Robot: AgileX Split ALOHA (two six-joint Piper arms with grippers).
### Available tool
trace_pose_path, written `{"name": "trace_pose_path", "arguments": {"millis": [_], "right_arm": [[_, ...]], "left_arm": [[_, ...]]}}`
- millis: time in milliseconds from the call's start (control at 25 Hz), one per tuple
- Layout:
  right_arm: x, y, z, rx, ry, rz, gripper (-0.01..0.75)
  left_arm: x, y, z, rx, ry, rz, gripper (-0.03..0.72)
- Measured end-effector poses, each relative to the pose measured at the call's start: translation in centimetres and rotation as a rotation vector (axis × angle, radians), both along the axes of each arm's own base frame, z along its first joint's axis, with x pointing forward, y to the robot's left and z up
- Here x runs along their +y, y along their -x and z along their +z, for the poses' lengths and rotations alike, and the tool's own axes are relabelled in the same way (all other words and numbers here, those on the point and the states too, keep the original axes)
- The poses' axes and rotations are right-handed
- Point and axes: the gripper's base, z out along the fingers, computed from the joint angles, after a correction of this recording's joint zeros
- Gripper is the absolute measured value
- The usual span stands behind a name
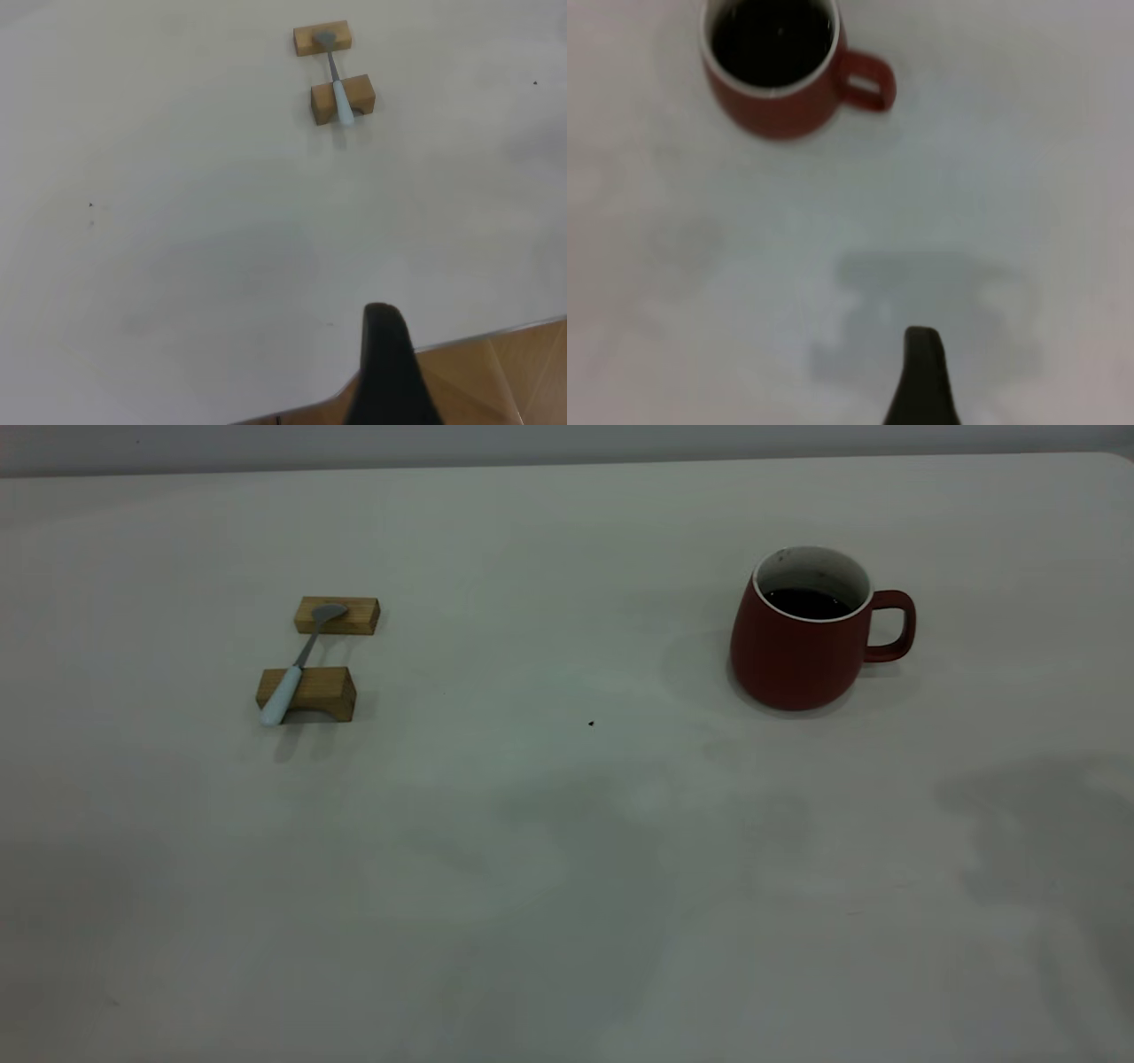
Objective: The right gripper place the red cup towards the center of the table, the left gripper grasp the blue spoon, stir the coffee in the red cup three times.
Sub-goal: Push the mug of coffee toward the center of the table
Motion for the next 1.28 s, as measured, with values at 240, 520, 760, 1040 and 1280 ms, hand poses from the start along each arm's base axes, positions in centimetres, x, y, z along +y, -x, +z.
{"name": "trace_pose_path", "arguments": {"millis": [240,520,760,1040,1280], "right_arm": [[1.2,-8.4,-3.4,-0.011,0.123,0.198,0.617],[1.5,-14.0,-9.6,0.028,0.279,0.45,0.55],[1.7,-15.7,-14.0,0.079,0.343,0.606,0.542],[2.6,-15.7,-17.1,0.111,0.338,0.694,0.541],[3.2,-15.9,-18.1,0.084,0.357,0.749,0.541]], "left_arm": [[0.0,0.0,0.0,0.0,0.0,0.0,0.575],[0.0,0.0,0.0,0.0,0.0,0.0,0.575],[0.0,0.0,0.0,0.0,0.0,0.0,0.575],[0.0,0.0,0.0,0.0,0.0,0.0,0.575],[0.0,0.0,0.0,0.0,0.0,0.0,0.575]]}}
